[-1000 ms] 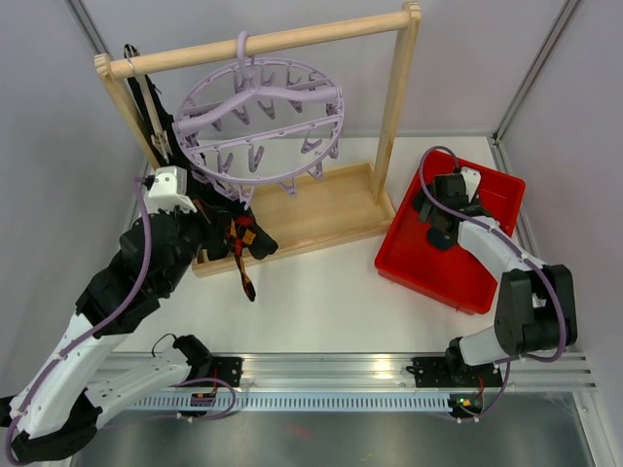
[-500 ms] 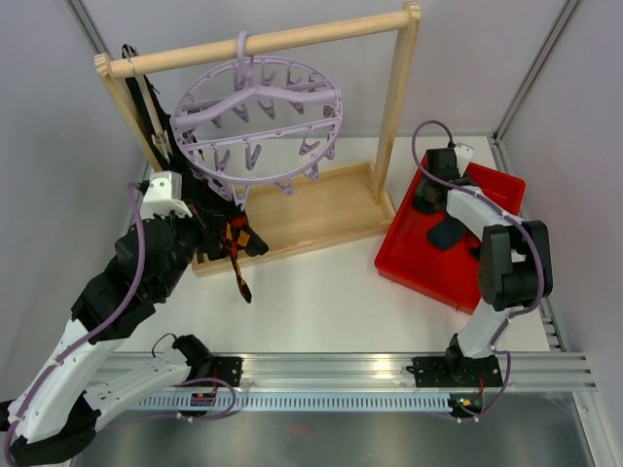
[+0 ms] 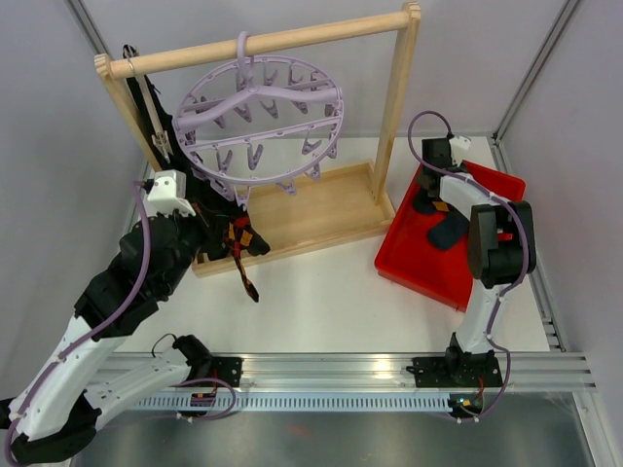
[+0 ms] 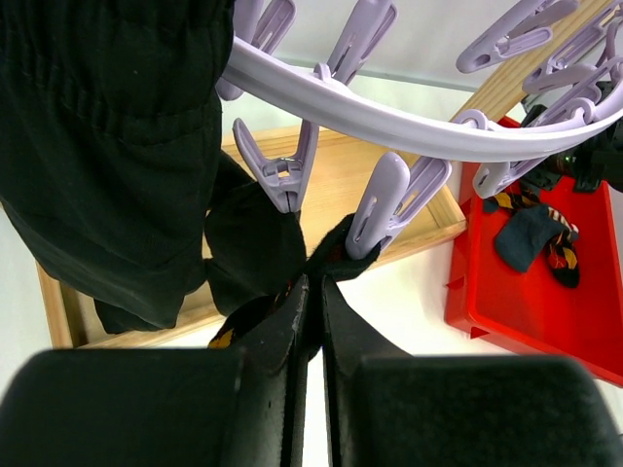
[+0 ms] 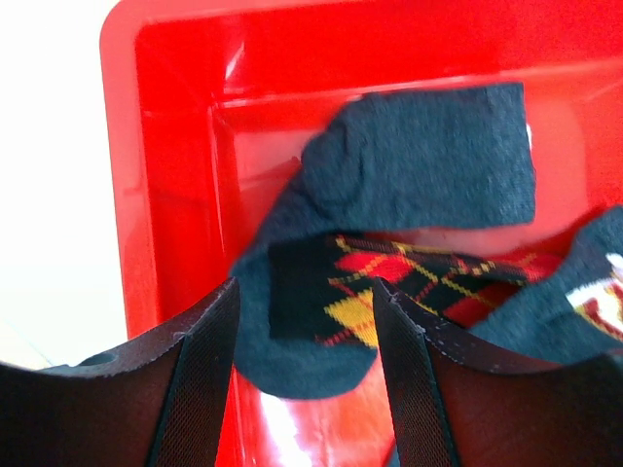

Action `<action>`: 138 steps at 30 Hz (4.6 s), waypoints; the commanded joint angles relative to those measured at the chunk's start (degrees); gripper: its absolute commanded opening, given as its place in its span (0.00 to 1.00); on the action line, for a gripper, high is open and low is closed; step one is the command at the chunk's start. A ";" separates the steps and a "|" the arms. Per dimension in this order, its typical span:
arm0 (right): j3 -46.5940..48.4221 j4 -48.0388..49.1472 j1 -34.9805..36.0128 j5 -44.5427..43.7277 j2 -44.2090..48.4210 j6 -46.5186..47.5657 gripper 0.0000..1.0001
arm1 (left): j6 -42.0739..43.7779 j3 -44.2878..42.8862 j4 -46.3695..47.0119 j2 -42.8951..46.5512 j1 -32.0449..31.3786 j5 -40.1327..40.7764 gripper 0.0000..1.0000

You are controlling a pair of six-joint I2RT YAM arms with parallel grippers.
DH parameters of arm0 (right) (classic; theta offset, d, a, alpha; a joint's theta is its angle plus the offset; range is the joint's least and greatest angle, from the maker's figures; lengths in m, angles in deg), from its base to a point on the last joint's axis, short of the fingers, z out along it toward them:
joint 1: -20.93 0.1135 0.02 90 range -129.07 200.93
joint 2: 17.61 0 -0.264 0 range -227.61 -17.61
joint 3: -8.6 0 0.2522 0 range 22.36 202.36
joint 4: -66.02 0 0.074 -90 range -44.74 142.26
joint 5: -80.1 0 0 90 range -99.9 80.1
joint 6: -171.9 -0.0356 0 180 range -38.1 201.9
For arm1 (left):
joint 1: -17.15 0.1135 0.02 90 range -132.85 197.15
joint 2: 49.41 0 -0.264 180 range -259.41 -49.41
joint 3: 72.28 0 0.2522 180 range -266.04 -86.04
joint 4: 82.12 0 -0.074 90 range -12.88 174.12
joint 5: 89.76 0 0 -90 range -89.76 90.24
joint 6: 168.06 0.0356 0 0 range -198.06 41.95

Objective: Clip the socks to the hanger
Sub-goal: Clamp the sock onto the hanger, then pick up the sock from the bin.

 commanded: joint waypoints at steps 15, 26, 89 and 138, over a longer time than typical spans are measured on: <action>3.66 0.87 -2.00 -1.48 -3.53 0.18 0.36 | 0.20 -3.06 0.83 -1.60 -0.04 -1.84 0.12; 1.56 -0.54 -2.09 -1.39 0.86 0.00 0.00 | -0.06 -2.53 0.83 -0.63 -0.04 -2.63 0.14; -4.86 -2.55 -3.06 3.17 16.49 -0.09 0.00 | 6.61 -6.12 8.73 1.14 -0.04 -20.54 0.41; 6.64 -24.09 -3.06 34.38 47.89 -2.55 0.00 | 30.44 -20.54 71.49 -60.57 -21.84 -16.61 0.58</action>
